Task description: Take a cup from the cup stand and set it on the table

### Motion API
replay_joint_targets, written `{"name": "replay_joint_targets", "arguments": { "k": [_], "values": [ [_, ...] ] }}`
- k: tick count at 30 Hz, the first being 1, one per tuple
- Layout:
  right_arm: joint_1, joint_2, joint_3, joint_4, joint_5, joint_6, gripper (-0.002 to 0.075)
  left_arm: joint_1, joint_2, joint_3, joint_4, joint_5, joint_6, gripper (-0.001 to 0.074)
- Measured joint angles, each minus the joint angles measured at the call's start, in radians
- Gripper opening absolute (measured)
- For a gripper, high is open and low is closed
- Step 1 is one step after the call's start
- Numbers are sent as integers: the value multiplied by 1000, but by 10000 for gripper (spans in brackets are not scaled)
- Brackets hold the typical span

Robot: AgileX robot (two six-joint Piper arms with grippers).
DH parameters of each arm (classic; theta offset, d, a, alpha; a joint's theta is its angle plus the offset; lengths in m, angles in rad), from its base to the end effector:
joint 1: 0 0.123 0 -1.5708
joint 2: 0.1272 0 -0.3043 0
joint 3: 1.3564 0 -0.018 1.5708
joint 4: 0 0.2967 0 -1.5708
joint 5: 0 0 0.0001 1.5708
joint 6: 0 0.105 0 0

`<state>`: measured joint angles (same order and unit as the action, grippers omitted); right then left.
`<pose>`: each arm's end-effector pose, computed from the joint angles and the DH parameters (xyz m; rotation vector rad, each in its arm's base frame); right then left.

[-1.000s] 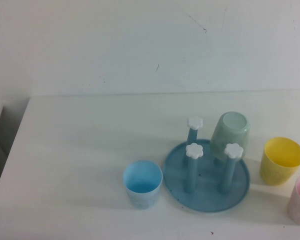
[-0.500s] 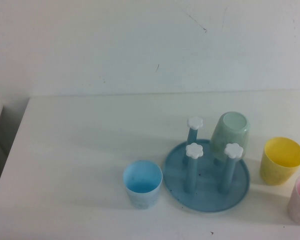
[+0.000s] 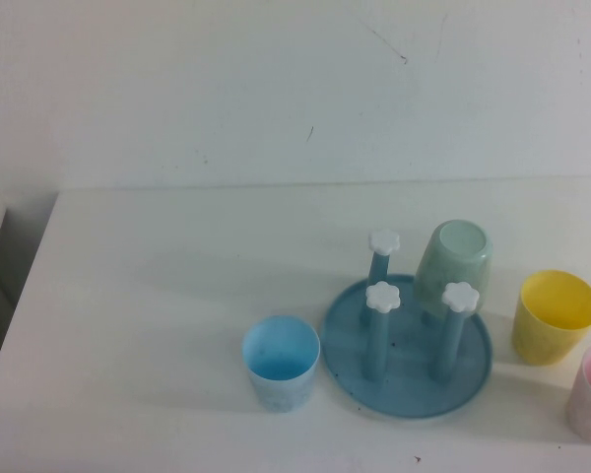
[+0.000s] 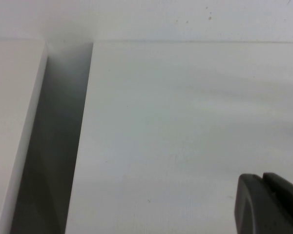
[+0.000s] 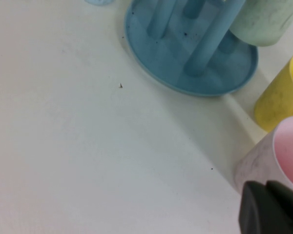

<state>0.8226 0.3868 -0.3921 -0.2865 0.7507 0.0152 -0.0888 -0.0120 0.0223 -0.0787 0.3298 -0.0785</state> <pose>0.0907 0.0680 0.2565 -0.9773 1.9685 0.1371 0.0932 -0.0110 0.1725 -0.0406 1.8265 -0.1939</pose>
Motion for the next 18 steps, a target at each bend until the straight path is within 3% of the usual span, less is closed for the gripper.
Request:
{"name": "replay_joint_targets", "arguments": {
  "k": [18],
  "values": [
    [-12, 0, 0, 2, 0, 2, -3, 0, 0, 0, 0, 2, -3, -2]
  ]
}}
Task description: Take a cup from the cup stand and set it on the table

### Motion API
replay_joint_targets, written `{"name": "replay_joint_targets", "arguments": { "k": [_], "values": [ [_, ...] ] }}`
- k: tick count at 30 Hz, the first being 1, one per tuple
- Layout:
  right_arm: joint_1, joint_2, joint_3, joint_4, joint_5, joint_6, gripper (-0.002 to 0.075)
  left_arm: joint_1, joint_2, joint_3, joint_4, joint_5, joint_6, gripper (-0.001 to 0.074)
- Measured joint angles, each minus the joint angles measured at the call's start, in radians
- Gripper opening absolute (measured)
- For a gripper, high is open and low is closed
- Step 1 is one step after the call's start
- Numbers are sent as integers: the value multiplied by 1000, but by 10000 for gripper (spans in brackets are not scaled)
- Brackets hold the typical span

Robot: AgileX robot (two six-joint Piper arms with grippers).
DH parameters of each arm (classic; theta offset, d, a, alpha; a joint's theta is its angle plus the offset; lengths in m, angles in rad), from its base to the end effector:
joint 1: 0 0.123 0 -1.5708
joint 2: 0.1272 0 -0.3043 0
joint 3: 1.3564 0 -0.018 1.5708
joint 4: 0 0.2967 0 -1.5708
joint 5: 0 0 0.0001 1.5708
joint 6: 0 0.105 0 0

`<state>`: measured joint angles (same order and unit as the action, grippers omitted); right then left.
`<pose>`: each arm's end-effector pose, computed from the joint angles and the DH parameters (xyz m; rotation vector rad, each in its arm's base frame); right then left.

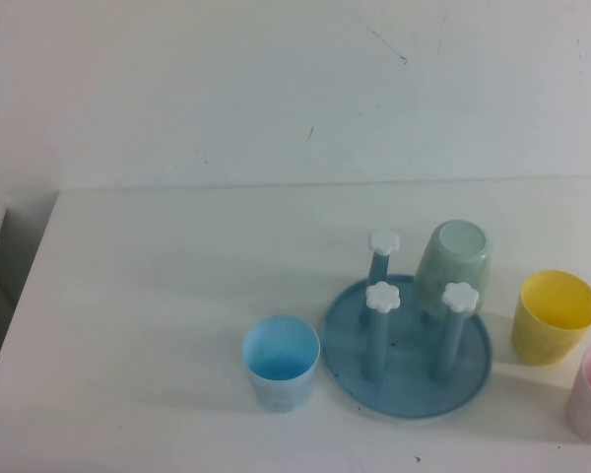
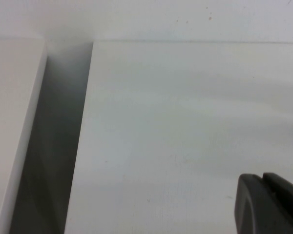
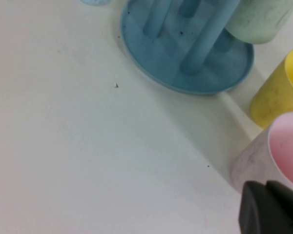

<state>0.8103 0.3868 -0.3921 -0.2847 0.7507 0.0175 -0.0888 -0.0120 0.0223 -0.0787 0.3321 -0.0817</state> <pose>0.0915 0.0669 0.2565 -0.9623 1.9762 0.1334 0.0931 -0.0110 0.1722 -0.0434 1.8288 -0.1961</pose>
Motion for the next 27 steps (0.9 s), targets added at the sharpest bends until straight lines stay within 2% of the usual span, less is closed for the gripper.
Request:
{"name": "replay_joint_targets", "arguments": {
  "k": [4, 7, 13, 20, 24, 27],
  "values": [
    [-88, -7, 8, 6, -20, 0, -3, 0, 0, 0, 0, 0, 0, -2],
    [-190, -31, 52, 8, -127, -2, -3, 0, 0, 0, 0, 0, 0, -2],
    [-453, -134, 220, 36, -389, -78, -3, 0, 0, 0, 0, 0, 2, -2],
    [-738, -297, 363, 121, -422, -159, -3, 0, 0, 0, 0, 0, 3, -2],
    [-830, -368, 413, 201, -426, -233, -3, 0, 0, 0, 0, 0, 3, -2],
    [-851, -393, 419, 226, -399, -251, -3, 0, 0, 0, 0, 0, -1, -2]
  ]
}}
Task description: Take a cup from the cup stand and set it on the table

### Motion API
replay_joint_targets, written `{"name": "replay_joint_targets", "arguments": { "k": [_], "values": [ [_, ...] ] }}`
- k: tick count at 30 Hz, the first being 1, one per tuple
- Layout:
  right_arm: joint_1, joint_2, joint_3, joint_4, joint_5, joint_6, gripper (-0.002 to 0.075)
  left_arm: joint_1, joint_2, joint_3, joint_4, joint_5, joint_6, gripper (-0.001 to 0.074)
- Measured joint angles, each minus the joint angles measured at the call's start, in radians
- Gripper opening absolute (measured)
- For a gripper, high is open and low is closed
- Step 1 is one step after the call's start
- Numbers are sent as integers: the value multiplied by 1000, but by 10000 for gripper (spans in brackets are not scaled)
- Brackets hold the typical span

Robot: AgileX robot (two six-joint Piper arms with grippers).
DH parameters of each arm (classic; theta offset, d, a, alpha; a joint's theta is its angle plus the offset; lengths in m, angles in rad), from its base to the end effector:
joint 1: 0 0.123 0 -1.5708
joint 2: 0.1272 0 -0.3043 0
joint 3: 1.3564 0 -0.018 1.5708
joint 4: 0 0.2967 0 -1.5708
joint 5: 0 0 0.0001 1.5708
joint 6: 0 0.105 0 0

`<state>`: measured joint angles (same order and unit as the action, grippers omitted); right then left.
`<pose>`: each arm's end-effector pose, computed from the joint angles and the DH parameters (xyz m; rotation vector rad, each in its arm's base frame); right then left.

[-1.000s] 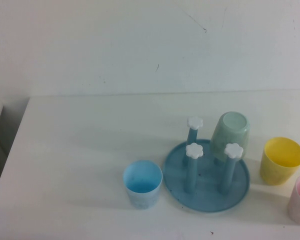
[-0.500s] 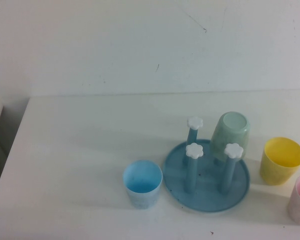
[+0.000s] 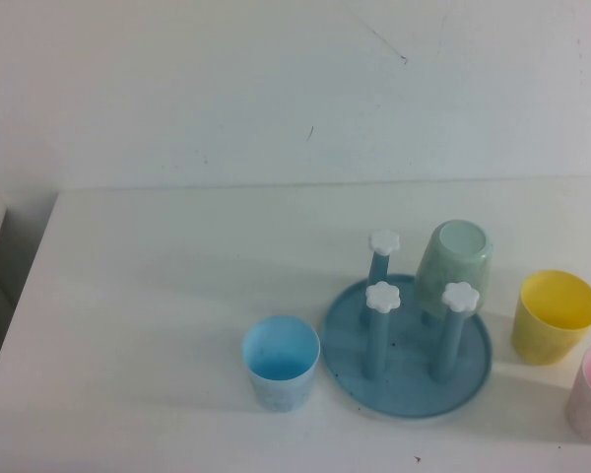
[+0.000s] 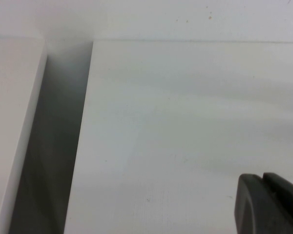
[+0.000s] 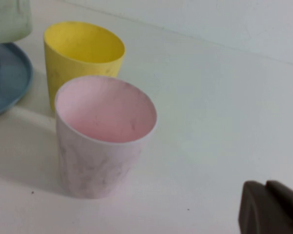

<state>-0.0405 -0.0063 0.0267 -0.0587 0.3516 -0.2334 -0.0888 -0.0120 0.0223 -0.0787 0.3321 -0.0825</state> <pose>0.0933 -0.0059 0.1679 -0.2163 1.8496 -0.2472 0.0931 -0.0110 0.1722 -0.0442 1.8289 -0.1966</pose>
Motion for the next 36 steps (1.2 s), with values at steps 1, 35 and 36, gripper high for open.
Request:
{"name": "replay_joint_targets", "arguments": {
  "k": [1, 35, 36],
  "values": [
    [-2, -2, 0, 2, 0, -3, -3, 0, 0, 0, 0, 0, -1, -2],
    [-2, -6, 0, 27, 2, 33, -3, 0, 0, 0, 0, 1, -2, -2],
    [-2, -6, 0, 27, 2, 33, -3, 0, 0, 0, 0, 1, -3, -2]
  ]
}}
